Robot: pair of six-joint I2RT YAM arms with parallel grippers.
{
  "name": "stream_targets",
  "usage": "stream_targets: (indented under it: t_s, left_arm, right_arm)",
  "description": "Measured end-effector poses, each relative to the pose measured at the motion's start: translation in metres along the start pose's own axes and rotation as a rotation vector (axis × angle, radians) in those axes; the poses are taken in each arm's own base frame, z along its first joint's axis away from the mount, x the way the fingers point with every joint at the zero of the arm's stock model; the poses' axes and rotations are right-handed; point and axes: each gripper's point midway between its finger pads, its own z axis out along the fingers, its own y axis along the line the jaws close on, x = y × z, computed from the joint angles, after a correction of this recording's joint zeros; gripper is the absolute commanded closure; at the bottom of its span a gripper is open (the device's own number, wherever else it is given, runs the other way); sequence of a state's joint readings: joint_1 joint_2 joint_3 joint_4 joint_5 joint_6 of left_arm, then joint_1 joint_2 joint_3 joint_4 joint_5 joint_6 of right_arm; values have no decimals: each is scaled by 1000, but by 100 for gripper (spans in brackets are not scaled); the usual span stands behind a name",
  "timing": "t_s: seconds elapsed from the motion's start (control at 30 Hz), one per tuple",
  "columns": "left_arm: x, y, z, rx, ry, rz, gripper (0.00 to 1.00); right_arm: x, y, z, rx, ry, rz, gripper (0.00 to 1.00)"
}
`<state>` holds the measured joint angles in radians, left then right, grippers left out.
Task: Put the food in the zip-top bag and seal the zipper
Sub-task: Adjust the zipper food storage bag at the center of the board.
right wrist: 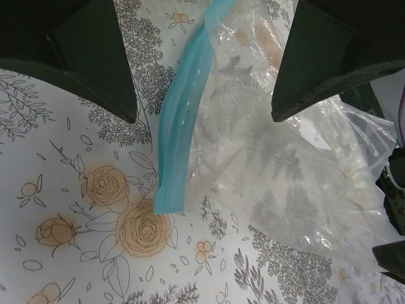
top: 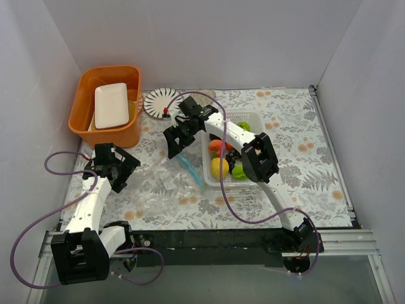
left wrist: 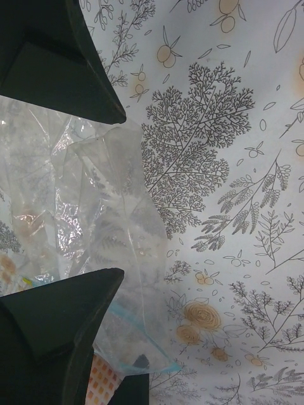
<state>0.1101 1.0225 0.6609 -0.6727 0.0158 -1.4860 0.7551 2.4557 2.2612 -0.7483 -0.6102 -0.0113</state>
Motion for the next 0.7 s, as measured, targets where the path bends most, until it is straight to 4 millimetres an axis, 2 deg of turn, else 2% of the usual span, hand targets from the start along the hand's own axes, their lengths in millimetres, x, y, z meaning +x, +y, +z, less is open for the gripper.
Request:
stream_targets:
  t_s: [0.1,0.2,0.23,0.3,0.37,0.4,0.43,0.47,0.53,0.57,0.67,0.7]
  left_arm:
    - [-1,-2,0,9,-3,-1,2]
    - [-1,-4,1,19,-4,-2,2]
    - [0,-4,2,21,-1,-2,4]
    - [3,-2,4,18,12,-3,10]
    - [5,-1,7,16,21,-3,16]
    - [6,-1,8,18,22,-2,16]
    - [6,-1,9,19,24,-3,16]
    - [7,-1,10,22,26,-2,22]
    - [7,-2,11,32,24,-2,32]
    - [7,-2,11,36,23,-3,45]
    - [7,-4,11,44,22,-5,70]
    - [7,-4,11,45,21,-5,87]
  right_arm:
    - [8,-5,5,-3,23,19,6]
    - [9,-7,6,-6,25,23,14]
    - [9,-7,5,-8,24,23,22]
    - [8,-6,5,-19,18,20,30]
    - [8,-6,6,-32,12,15,41]
    - [9,-5,7,-45,11,17,48]
    - [10,-5,8,-54,11,18,65]
    - [12,-3,9,-69,14,25,75]
    - [14,0,10,-97,15,36,81]
    - [14,2,10,-108,14,41,81]
    - [13,6,10,-128,5,48,82]
    - [14,7,10,-134,5,54,83]
